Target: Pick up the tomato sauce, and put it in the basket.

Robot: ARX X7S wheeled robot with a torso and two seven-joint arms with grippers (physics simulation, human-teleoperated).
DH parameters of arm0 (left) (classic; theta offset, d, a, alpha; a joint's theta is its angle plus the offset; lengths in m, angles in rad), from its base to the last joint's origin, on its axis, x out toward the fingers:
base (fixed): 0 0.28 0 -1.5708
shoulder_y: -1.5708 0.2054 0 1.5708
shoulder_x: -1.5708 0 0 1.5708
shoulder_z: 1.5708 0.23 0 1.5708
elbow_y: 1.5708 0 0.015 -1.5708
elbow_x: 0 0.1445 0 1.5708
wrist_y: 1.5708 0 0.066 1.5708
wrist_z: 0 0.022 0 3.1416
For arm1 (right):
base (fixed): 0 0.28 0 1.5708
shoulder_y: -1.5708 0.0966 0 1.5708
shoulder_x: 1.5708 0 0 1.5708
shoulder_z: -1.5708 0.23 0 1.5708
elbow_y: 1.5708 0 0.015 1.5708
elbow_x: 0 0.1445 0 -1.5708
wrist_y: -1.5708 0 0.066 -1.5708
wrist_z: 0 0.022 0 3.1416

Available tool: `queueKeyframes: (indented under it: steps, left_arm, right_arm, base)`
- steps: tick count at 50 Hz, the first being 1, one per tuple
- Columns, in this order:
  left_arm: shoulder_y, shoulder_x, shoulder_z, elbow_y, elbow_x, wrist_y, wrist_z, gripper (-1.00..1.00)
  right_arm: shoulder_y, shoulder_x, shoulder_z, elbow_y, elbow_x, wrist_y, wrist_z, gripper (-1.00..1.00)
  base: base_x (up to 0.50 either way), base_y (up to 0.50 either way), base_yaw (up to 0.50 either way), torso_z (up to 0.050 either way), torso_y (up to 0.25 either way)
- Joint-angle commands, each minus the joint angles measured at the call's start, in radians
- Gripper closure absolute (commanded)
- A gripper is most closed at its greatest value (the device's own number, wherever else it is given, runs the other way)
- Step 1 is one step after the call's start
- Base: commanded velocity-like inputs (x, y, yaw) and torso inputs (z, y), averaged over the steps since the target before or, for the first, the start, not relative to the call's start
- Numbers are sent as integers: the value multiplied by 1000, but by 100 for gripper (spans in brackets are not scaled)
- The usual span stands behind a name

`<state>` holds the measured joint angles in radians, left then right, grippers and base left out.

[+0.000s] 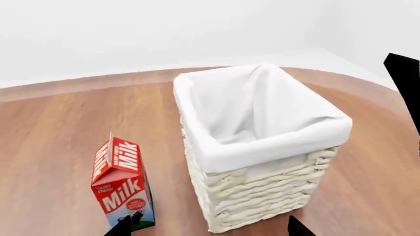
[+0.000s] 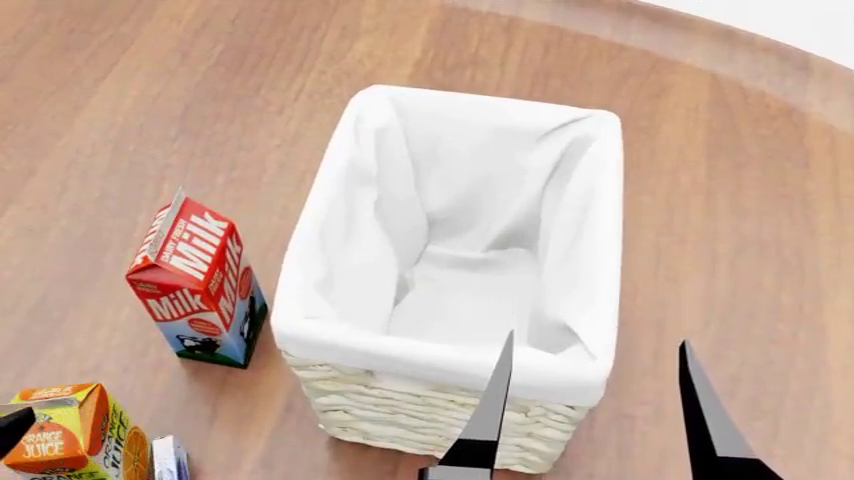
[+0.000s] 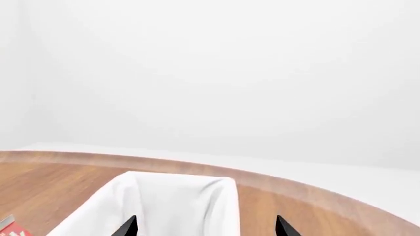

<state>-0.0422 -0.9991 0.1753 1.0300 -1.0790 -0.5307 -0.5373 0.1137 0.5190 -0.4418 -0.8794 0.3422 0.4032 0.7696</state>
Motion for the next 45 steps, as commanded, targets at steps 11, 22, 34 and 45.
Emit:
queueKeyframes:
  steps: [11,22,34,45]
  left_arm:
    - [-100,-80,124,-45,-60,-151,-99,-100]
    - [-136,-77,180,-65,-98,-240,-120,-100]
    - [-162,-77,212,-58,-152,-288,-132,-100]
    - [-156,-74,226,-59,-221,-286,-126,-100]
  right_arm:
    - [-6,0,-6,18,-2,-22,-3,-100]
    - [-9,1,-8,22,-2,-28,-2,-100]
    - [-8,2,-11,19,-3,-25,1,-100]
    - [-1,4,-11,15,1,-17,3,-100]
  base:
    - [0,0,0,0,0]
    - [0,0,0,0,0]
    - [0,0,0,0,0]
    - [0,0,0,0,0]
